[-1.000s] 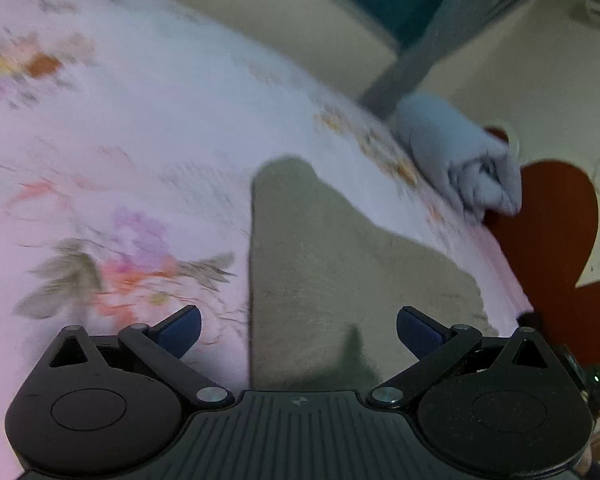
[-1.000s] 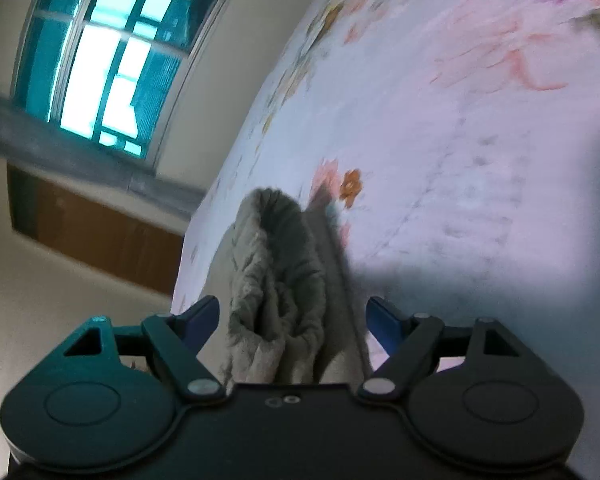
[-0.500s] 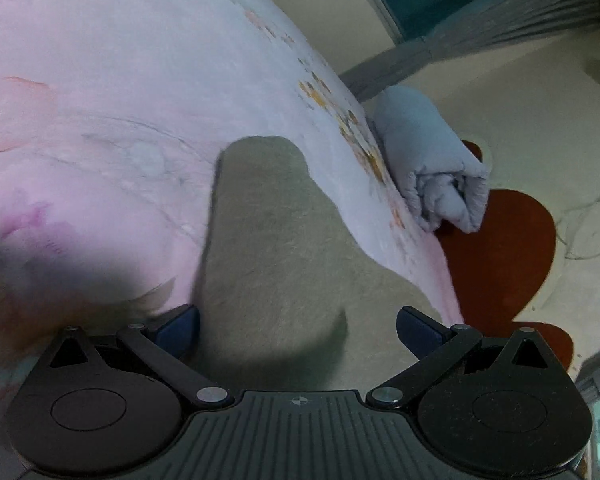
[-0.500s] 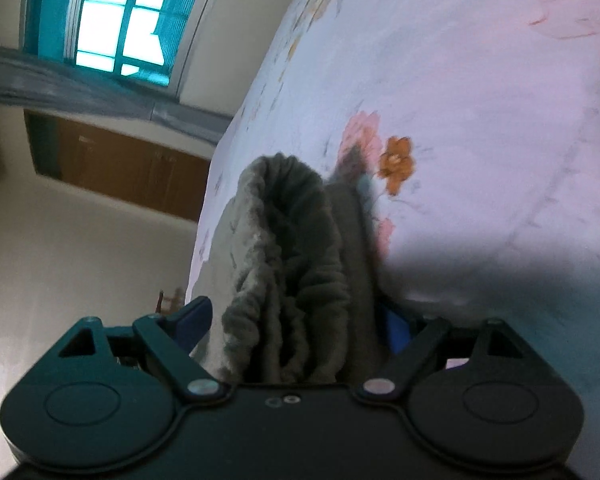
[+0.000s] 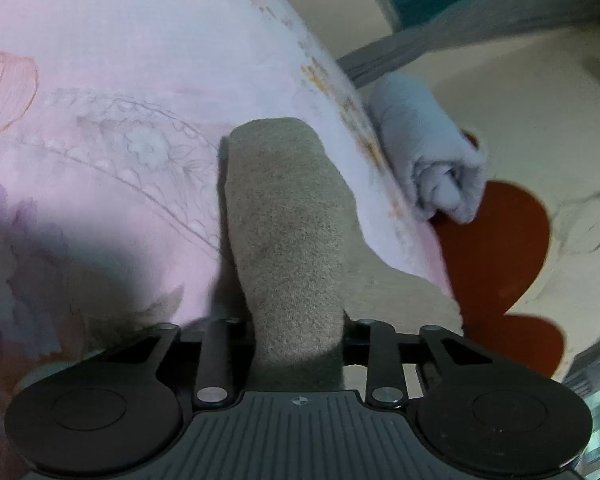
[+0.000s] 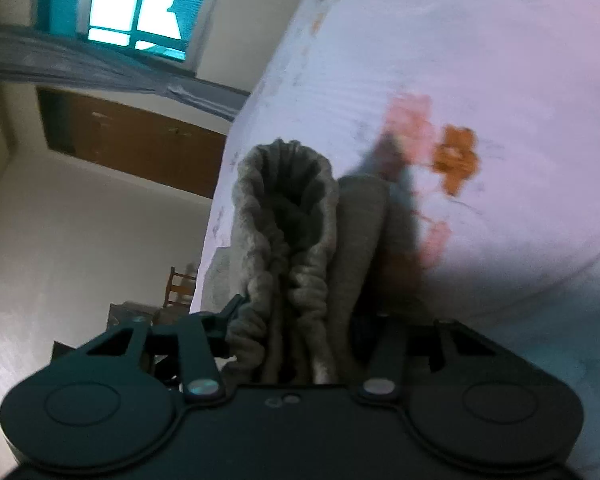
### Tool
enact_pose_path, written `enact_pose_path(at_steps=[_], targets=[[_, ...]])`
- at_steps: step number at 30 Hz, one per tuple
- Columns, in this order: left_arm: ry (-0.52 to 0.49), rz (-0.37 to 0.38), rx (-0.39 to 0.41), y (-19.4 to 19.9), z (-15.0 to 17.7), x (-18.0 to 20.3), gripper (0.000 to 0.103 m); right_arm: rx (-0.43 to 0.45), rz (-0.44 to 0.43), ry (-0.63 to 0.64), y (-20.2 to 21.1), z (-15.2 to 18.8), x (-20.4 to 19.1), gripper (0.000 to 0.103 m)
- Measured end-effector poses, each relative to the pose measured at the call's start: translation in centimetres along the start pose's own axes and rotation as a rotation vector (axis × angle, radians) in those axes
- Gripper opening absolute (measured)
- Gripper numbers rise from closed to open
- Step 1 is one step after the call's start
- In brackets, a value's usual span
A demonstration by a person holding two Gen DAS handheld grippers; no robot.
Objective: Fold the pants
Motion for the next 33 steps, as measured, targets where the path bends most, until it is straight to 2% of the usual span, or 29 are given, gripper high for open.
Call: enact_pose_path(at_steps=[4, 8, 12, 17, 22, 26, 27, 28, 30, 33], targets=[[0.050, 0.095, 0.041, 1.0, 0.0, 1.0, 0.029, 0.009, -0.055, 0.049, 0.6, 0.0, -3.3, 0.038], [-0.003, 0.139, 0.068, 2.3, -1.6, 3.5, 0.029, 0.004, -0.081, 0.133, 0.7, -0.8, -7.6, 0.038], [-0.047, 0.163, 0.135, 4.3, -6.4, 5.1, 0.029, 0.020, -0.134, 0.165, -0.8, -3.0, -11.1, 0.038], [-0.121, 0.105, 0.171, 4.6, -13.7, 4.7, 0.029, 0.020, -0.182, 0.142, -7.4, -6.9, -13.4, 0.038], [-0.126, 0.003, 0.174, 2.3, -19.1, 0.3, 0.029, -0.007, -0.175, 0.079, -15.8, -9.3, -11.5, 0.038], [-0.094, -0.126, 0.139, -1.6, -19.4, -5.4, 0.029, -0.032, -0.079, 0.021, -21.2, -9.9, -6.8, 0.039], [-0.087, -0.157, 0.141, -2.2, -19.2, -6.9, 0.035, -0.019, -0.031, -0.006, -21.9, -10.1, -4.8, 0.041], [-0.057, -0.134, 0.146, -2.8, -18.9, -8.3, 0.036, -0.006, 0.016, -0.060, -22.4, -10.2, -2.8, 0.038], [-0.029, -0.075, 0.176, -3.1, -18.7, -9.0, 0.039, -0.001, -0.038, -0.101, -22.4, -9.9, -1.1, 0.039], [-0.039, -0.059, 0.176, -2.7, -18.4, -8.9, 0.044, -0.024, -0.079, -0.114, -21.9, -10.0, -0.9, 0.044]])
Point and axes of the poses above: each gripper's, at about its wrist camera, not at the fingertips, and y roughly against the way its jaws point, x to its right, z to its underside, the point moved 6 cm from there along -y, roughly the way its jaws point, and after that the axes turned 7 degrees about x, right-handed, at the moved point
